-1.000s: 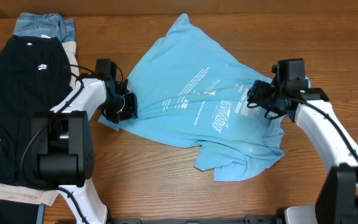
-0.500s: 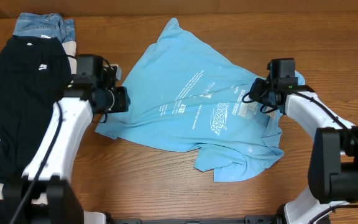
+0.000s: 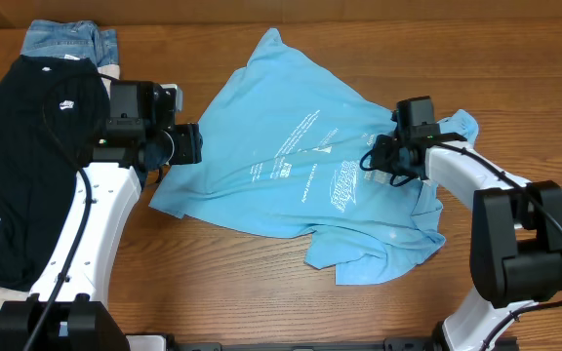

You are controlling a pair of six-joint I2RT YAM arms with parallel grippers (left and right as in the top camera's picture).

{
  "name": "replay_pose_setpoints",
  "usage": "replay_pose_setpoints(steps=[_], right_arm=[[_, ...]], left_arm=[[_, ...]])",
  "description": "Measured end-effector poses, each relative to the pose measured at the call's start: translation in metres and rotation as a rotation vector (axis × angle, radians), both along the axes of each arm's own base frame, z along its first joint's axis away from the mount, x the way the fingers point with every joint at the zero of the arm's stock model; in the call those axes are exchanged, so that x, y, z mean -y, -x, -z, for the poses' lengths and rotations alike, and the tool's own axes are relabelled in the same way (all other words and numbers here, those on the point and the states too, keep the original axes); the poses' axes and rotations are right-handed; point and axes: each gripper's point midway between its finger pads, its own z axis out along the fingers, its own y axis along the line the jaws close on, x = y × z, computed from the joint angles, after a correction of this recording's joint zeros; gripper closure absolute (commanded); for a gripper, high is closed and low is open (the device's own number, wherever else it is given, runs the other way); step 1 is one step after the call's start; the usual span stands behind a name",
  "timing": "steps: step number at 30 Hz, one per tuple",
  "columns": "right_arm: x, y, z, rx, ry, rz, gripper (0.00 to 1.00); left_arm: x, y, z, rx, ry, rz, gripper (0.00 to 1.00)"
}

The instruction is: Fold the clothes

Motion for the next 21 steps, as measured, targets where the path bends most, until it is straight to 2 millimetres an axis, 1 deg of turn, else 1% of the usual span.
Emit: replay_pose_setpoints(steps=[5, 8, 11, 15, 17, 18, 19, 21], right_arm=[[-0.015, 0.003, 0.002, -0.026, 0.012, -0.046, 0.94], [-0.027, 0.011, 0.003, -0.056, 0.025, -0.101, 0.94], [-0.045, 0.029, 0.004, -0.110, 0.040, -0.174, 0.94], [-0.070, 0.061, 0.004, -0.199, 0.053, -0.268, 0.94], [-0.077, 0.072, 0.004, -0.235, 0.043, -0.288, 0.93], [-0.078, 0.077, 0.003, -0.251, 0.034, -0.292, 0.91], [-0.079, 0.083, 0.003, -0.274, 0.025, -0.292, 0.87], [-0.077, 0.095, 0.001, -0.315, 0.010, -0.285, 0.80]], left_arm=[[0.000, -0.002, -0.001, 0.016, -0.017, 0.027, 0.33], [0.000, -0.004, -0.002, 0.026, -0.024, 0.039, 0.32], [0.000, -0.006, -0.004, 0.038, -0.031, 0.048, 0.32], [0.000, -0.008, -0.005, 0.051, -0.039, 0.058, 0.32], [0.000, -0.008, -0.005, 0.053, -0.042, 0.061, 0.32], [0.000, -0.008, -0.005, 0.055, -0.044, 0.063, 0.32], [0.000, -0.008, -0.005, 0.055, -0.046, 0.065, 0.32], [0.000, -0.008, -0.005, 0.057, -0.050, 0.072, 0.32]])
